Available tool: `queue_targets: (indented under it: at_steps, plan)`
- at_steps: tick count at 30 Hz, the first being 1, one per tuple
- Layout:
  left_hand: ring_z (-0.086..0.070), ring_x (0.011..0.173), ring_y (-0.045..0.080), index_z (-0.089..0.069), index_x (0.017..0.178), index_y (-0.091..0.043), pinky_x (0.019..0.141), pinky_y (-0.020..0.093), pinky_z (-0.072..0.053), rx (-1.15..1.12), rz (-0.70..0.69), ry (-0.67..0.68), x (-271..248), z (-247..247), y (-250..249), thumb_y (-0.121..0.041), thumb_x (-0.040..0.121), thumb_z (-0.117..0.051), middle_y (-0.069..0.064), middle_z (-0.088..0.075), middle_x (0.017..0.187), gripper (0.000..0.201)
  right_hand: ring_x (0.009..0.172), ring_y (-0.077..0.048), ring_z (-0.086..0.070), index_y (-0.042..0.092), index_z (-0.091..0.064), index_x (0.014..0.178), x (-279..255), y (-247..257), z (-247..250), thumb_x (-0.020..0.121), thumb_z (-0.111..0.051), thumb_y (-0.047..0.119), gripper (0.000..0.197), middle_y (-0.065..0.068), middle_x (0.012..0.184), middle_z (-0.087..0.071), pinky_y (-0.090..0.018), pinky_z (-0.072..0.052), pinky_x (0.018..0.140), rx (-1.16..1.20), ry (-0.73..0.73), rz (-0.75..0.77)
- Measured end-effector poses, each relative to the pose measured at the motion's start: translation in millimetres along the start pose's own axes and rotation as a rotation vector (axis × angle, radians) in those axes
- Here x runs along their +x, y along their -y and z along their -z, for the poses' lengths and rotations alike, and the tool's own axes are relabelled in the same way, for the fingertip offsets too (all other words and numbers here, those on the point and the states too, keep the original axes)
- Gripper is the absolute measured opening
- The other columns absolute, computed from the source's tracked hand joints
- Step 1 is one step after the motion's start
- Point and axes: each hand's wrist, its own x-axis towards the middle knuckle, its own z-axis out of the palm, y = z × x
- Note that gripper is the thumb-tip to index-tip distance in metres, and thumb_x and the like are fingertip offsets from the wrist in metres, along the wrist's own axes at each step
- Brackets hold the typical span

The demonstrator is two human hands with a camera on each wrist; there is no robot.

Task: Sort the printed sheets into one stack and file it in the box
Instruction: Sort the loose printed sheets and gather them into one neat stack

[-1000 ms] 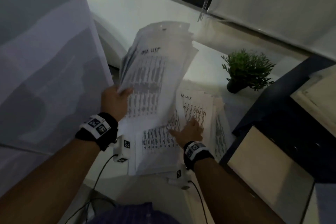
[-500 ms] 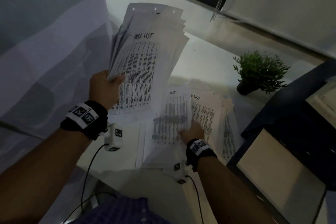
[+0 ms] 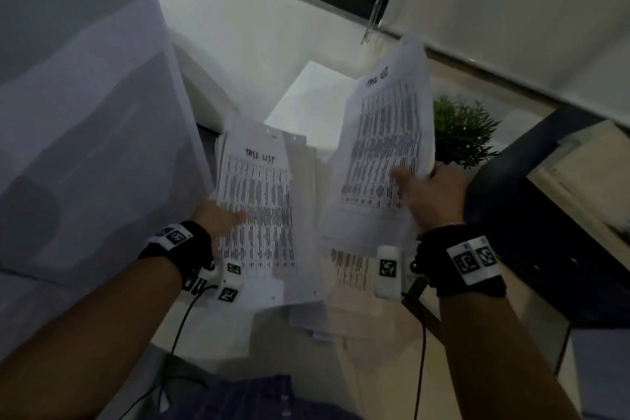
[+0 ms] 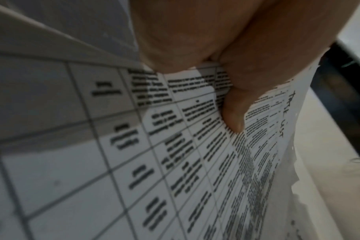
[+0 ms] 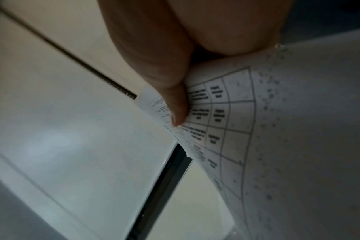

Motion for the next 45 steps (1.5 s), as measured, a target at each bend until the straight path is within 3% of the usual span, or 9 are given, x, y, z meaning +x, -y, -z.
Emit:
queue_targets:
  at_steps: [5,9,17,20,23,28,32,39,45]
  plan:
    - [-0.061,0.11,0.034,-0.06,0.123,0.001,0.097,0.048,-0.051,0.079,0.071,0.12,19.1,-5.3,34.8,-0.046,0.061,-0.087,0.016,-0.063,0.126,0.083,0.069,-0.023,-0.075,0.01,-0.073,0.089,-9.7,-26.7,-19.8,0.084,-0.076,0.008,0.006,-0.009,0.082,-0.076,-0.035,-0.062,0.061,0.247,0.184,-0.222]
    - [-0.062,0.103,0.031,-0.062,0.116,-0.002,0.093,0.036,-0.049,0.037,0.036,0.045,17.3,-13.3,39.9,-0.031,0.089,-0.067,0.01,-0.063,0.107,0.04,0.086,-0.034,-0.073,-0.002,-0.07,0.113,-5.0,-91.2,-64.3,0.081,-0.081,0.014,0.037,-0.018,0.101,-0.074,-0.049,-0.059,0.083,-0.002,0.306,-0.478]
    - [-0.064,0.103,0.027,-0.062,0.121,-0.007,0.087,0.03,-0.05,0.05,-0.089,0.017,14.9,-20.4,44.8,-0.04,0.079,-0.077,0.009,-0.067,0.113,0.054,0.101,-0.03,-0.068,-0.001,-0.067,0.118,-19.8,-128.7,-119.2,0.091,-0.07,0.022,0.035,-0.016,0.109,-0.071,-0.025,-0.048,0.076,-0.335,0.366,-0.391]
    - [-0.063,0.107,0.028,-0.058,0.126,-0.006,0.092,0.031,-0.049,0.124,-0.156,-0.019,14.3,-25.1,45.0,-0.02,0.078,-0.081,0.012,-0.066,0.122,0.055,0.112,-0.031,-0.062,0.009,-0.058,0.13,-20.9,-134.0,-125.2,0.086,-0.07,0.045,0.058,-0.01,0.122,-0.064,-0.034,-0.05,0.09,-0.408,0.284,-0.338]
    - [-0.06,0.112,0.028,-0.056,0.129,-0.005,0.094,0.031,-0.045,0.088,-0.215,-0.014,15.5,-18.5,38.4,-0.01,0.082,-0.076,0.013,-0.063,0.126,0.052,0.138,-0.039,-0.034,0.011,-0.031,0.149,-11.2,-151.2,-106.7,0.076,-0.073,0.054,0.095,-0.015,0.153,-0.033,-0.053,-0.032,0.113,-0.668,0.04,-0.437]
    - [-0.057,0.118,0.03,-0.05,0.136,-0.004,0.104,0.045,-0.044,0.021,-0.243,-0.086,28.2,15.5,37.5,-0.014,0.08,-0.078,0.012,-0.06,0.13,0.063,0.147,-0.037,-0.019,0.0,-0.01,0.154,2.4,-159.0,-88.5,0.056,-0.081,0.071,0.14,-0.019,0.16,-0.016,-0.054,-0.025,0.115,-0.731,0.086,-0.598]
    - [-0.063,0.11,0.029,-0.058,0.128,-0.004,0.096,0.041,-0.047,-0.059,-0.239,-0.07,33.0,32.1,37.8,-0.004,0.079,-0.076,0.013,-0.066,0.12,0.052,0.131,-0.037,-0.049,-0.005,-0.027,0.149,9.4,-167.2,-82.2,0.072,-0.083,0.048,0.109,-0.022,0.149,-0.042,-0.051,-0.045,0.105,-0.584,0.065,-0.54]
    - [-0.064,0.104,0.026,-0.061,0.123,-0.003,0.096,0.041,-0.048,-0.102,-0.226,-0.031,30.1,27.2,38.9,-0.002,0.078,-0.077,0.011,-0.068,0.115,0.048,0.117,-0.038,-0.06,-0.005,-0.054,0.133,-1.0,-135.5,-66.9,0.094,-0.065,0.02,0.048,-0.022,0.133,-0.059,-0.041,-0.049,0.096,-0.448,0.012,-0.427]
    - [-0.062,0.11,0.028,-0.059,0.127,0.0,0.098,0.041,-0.045,-0.125,-0.193,0.033,27.0,16.3,40.1,-0.002,0.08,-0.076,0.016,-0.066,0.122,0.05,0.089,-0.034,-0.066,0.006,-0.067,0.102,-10.6,-71.6,-26.8,0.096,-0.058,0.016,0.015,-0.016,0.095,-0.068,-0.031,-0.042,0.068,-0.496,-0.11,-0.103]
